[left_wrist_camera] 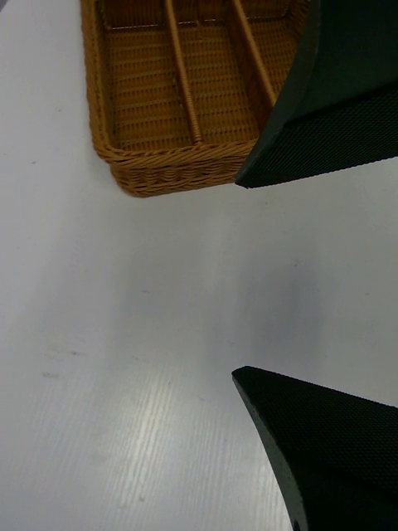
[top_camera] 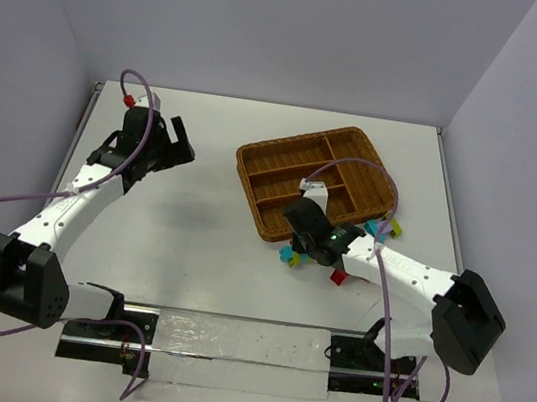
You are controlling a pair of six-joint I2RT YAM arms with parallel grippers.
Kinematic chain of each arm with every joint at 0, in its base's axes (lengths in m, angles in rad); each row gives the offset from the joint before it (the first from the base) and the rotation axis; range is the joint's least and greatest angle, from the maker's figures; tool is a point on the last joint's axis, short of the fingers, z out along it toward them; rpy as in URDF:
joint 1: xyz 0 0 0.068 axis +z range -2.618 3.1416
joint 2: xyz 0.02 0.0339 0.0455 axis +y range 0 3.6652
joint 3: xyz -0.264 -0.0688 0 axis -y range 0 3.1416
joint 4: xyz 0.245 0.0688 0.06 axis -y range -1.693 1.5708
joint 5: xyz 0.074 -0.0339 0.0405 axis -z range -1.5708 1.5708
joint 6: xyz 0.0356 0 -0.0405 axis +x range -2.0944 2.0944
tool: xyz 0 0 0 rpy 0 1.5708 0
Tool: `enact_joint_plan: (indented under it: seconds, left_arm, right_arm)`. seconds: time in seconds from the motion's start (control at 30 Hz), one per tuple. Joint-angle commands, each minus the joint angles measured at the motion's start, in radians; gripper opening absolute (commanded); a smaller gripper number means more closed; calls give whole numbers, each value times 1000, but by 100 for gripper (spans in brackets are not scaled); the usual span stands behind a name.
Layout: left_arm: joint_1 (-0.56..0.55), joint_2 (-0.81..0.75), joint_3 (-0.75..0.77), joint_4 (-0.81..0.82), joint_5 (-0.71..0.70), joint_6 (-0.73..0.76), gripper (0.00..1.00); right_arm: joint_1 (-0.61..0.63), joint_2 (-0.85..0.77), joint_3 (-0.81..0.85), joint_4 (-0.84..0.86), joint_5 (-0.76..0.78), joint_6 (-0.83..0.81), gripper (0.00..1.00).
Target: Sort the legos into containers by color
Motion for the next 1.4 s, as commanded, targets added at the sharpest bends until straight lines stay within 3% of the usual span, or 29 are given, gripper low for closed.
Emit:
enact_joint_plan:
  seconds: [0.0,0.1,0.2,0.33,0.43,0.53,0.97,1.37]
  left_arm:
    - [-14,7,-58,109,318,42,95]
    - [-41,33,-80,181,474,-23,94]
    - [-146,37,-157,338,581,-154,93]
    - [-276,60,-231,600,603,-357,92]
    - [-366,87,-254,682,573,-439,91]
    - [-389,107,-274,741,560,-483,90]
    - [-409,185,-288,820,630,-513,86]
    - [-432,191,-294,813,603,-504,83]
  right_arm:
    - [-5,-89,76,-61,16,24,0]
    - [-6,-121,94,-74,27,37,0]
    - [-5,-135,118,-68,47,47,0]
    - [-5,-75,184,-74,70,48,0]
    - [-5,-39,222,-78,83,53,0]
    - [-6,-23,246,-72,78,50,0]
    - [-5,-5,282,-62,57,54,0]
    - [-9,11,299,-60,49,54,0]
